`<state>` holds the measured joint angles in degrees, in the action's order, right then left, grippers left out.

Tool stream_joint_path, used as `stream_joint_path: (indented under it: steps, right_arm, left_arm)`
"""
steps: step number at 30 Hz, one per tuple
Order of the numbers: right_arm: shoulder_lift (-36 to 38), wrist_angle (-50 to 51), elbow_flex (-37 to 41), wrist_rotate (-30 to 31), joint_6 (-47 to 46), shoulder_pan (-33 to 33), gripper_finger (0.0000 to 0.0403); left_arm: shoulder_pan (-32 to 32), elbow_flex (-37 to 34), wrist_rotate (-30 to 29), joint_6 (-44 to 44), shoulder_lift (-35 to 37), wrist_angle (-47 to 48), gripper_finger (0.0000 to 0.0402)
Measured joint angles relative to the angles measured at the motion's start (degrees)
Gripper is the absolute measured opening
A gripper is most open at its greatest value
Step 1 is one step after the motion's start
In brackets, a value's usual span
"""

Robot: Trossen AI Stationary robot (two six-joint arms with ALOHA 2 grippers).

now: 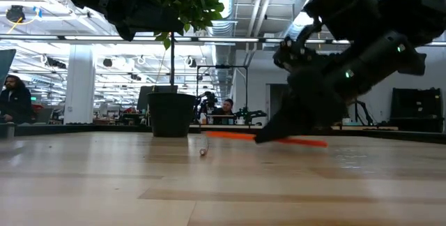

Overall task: Sort pens & pencils
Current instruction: Put the orange pencil into the transparent bin

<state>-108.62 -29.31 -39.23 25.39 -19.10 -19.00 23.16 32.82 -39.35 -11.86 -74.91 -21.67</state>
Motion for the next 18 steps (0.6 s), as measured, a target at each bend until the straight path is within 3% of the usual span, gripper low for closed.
stream_joint_path:
  steps: [18]
  right_arm:
    - [16.8, 10.5, 0.0, -1.3, 2.6, 0.3, 0.0047]
  left_arm:
    - [0.0, 0.0, -0.1, -2.9, 0.0, 3.3, 0.0]
